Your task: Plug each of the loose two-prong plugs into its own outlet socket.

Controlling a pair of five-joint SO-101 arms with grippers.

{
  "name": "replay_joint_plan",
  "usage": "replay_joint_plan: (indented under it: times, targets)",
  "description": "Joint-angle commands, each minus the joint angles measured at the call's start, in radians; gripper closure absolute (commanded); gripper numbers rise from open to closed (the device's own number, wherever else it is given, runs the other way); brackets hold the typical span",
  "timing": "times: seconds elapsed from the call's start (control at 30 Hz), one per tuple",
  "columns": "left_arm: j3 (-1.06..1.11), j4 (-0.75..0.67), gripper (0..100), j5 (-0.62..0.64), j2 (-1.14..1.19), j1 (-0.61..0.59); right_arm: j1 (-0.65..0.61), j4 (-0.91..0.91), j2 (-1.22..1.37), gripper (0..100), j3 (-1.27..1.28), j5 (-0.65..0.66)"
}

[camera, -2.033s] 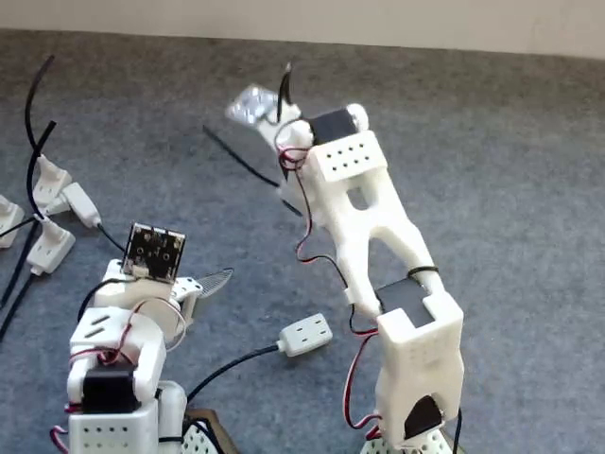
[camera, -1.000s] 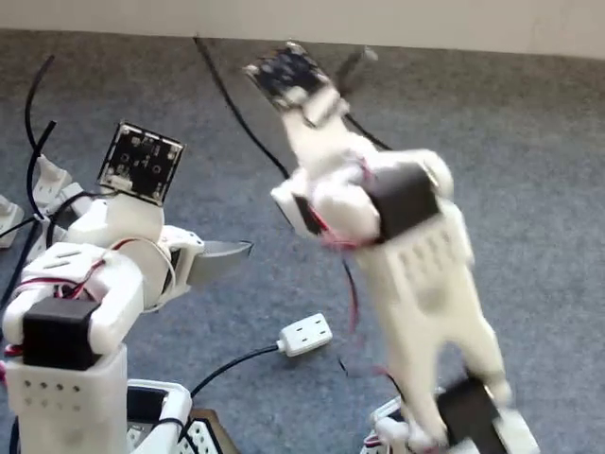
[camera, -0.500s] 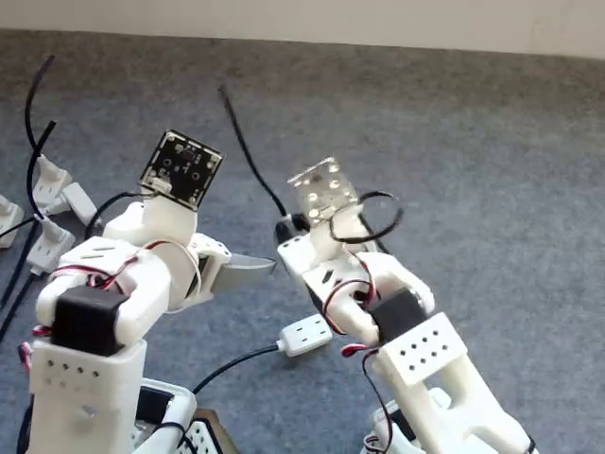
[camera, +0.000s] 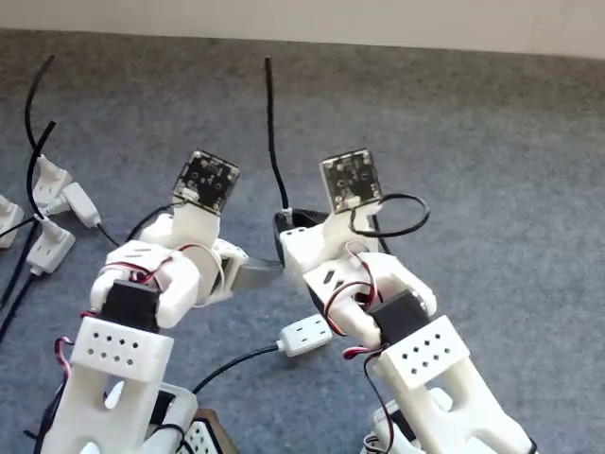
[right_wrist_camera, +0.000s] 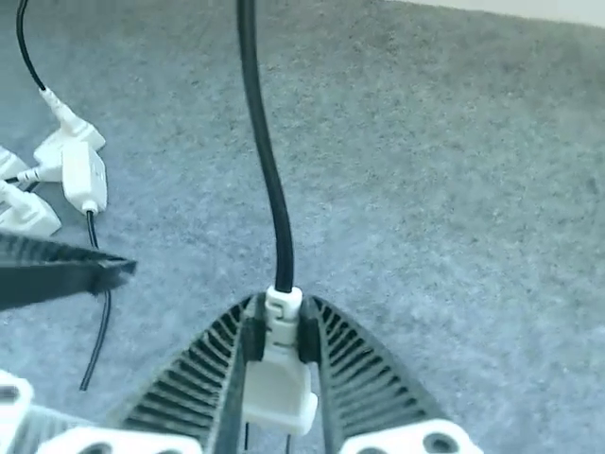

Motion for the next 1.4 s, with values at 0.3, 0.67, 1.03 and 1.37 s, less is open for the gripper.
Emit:
replay_joint_plan:
  times: [0.3,0.67,1.03,1.37]
  targets:
    - [0.059,-0.147,55,0.034,0.013,-0.081,-0.001,0.251,-0.035,99.5,-0.131,0.095]
    - [0.061,-0.147,55,0.032,0.013,-0.084,0.091,0.386,-0.025,99.5,-0.177,0.184]
    - [0.062,-0.172,55,0.006,0.013,-0.217,0.084,0.266,-0.036,99.5,0.076,0.292]
    - [0.058,-0.078,55,0.006,0.007,-0.067,0.044,0.283,-0.206,99.5,0.002,0.158]
